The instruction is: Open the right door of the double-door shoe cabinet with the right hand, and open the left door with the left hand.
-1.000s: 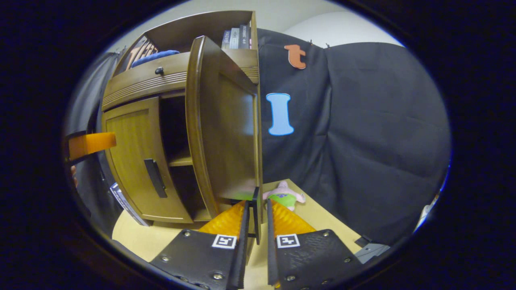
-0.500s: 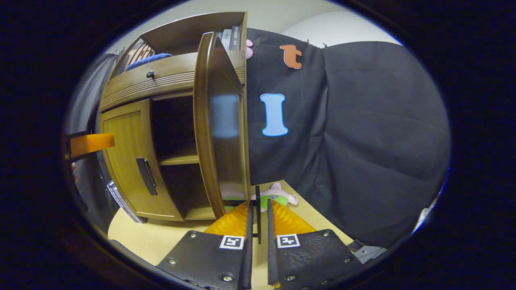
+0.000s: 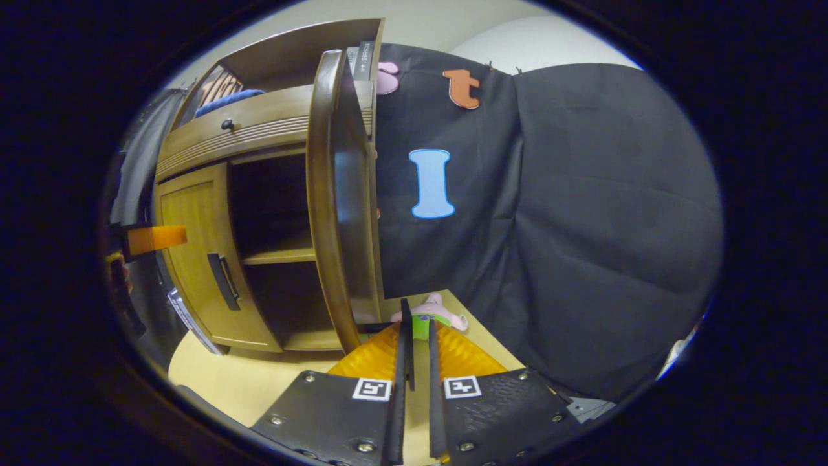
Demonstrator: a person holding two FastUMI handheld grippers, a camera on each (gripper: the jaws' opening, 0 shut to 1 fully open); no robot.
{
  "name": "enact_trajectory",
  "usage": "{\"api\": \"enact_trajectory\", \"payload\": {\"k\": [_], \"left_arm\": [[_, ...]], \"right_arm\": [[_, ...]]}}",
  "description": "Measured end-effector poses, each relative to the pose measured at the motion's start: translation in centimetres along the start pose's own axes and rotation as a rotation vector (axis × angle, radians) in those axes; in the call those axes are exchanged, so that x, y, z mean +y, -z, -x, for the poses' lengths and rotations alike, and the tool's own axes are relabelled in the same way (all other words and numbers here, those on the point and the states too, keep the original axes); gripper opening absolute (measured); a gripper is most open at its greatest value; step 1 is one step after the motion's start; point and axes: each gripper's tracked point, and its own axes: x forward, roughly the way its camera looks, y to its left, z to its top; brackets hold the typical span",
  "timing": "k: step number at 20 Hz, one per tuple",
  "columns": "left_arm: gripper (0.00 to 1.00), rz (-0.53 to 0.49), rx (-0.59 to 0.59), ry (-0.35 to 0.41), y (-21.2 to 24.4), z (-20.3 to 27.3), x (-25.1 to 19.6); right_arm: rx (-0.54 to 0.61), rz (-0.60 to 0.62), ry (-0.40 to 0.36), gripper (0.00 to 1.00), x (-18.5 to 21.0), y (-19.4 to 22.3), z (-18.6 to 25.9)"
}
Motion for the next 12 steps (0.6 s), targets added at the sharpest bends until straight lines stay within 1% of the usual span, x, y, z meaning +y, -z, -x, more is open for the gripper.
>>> {"api": "enact_trajectory", "payload": {"k": [1, 2, 5, 6, 7, 8, 9, 10, 11, 12], "left_arm": [[0.96, -0.001, 0.007, -0.007, 0.2, -0.5, 0.0], [0.92, -0.001, 0.010, -0.014, 0.4, -1.1, 0.0], [0.92, -0.006, 0.027, -0.033, 1.5, -2.2, 0.5], [0.96, -0.012, 0.043, -0.037, 1.9, -3.3, 0.7], [0.96, -0.014, 0.061, -0.044, 2.1, -4.2, 1.0], [0.92, -0.010, 0.075, -0.049, 2.4, -5.0, 1.0], [0.93, -0.005, 0.086, -0.054, 2.8, -5.4, 1.2], [0.91, 0.001, 0.100, -0.061, 3.2, -5.8, 1.5], [0.88, 0.006, 0.117, -0.069, 3.8, -6.3, 1.8], [0.82, 0.011, 0.127, -0.075, 4.2, -6.9, 2.0]], "right_arm": [[0.002, 0.000, -0.006, 0.16, -0.1, -0.1, 0.0], [0.002, -0.003, -0.012, 0.16, -0.3, -0.1, -0.1], [0.001, -0.022, -0.026, 0.15, -1.3, 0.0, -0.6], [0.003, -0.033, -0.032, 0.16, -1.5, 0.1, -0.5], [0.004, -0.046, -0.035, 0.16, -1.8, 0.1, -0.5], [0.006, -0.058, -0.037, 0.16, -2.2, 0.2, -0.7], [0.007, -0.069, -0.039, 0.16, -2.5, 0.1, -0.8], [0.008, -0.076, -0.040, 0.16, -2.7, 0.1, -0.9], [0.010, -0.076, -0.039, 0.16, -2.9, 0.1, -1.0], [0.012, -0.073, -0.039, 0.16, -3.0, 0.1, -1.1]]}}
